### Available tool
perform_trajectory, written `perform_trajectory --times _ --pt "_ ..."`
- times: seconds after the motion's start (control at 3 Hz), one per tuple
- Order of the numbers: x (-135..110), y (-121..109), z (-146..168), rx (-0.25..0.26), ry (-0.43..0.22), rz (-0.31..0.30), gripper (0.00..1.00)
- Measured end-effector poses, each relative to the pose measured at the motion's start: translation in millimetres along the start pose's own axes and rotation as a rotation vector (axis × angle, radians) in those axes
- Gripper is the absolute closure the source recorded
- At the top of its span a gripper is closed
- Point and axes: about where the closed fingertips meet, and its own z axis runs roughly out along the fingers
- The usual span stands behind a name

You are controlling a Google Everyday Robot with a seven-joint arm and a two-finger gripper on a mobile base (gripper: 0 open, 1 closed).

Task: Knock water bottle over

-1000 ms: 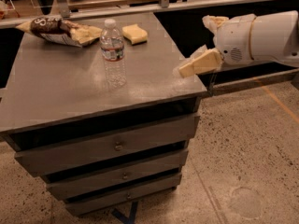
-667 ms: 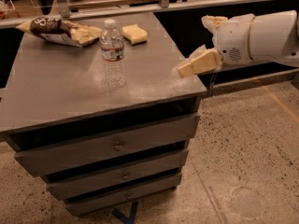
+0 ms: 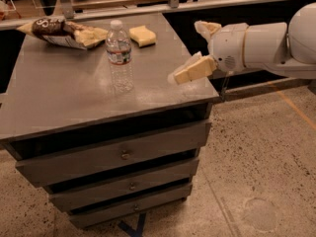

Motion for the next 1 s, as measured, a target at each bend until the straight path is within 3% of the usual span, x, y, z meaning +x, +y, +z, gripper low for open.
perform_trajectory --times 0.33,1.0 --pt "4.2 0.3 28.2 -0.039 -0.045 -0.024 0.0" --pt "9.1 4.6 83.3 -0.133 -0.136 0.032 0.0"
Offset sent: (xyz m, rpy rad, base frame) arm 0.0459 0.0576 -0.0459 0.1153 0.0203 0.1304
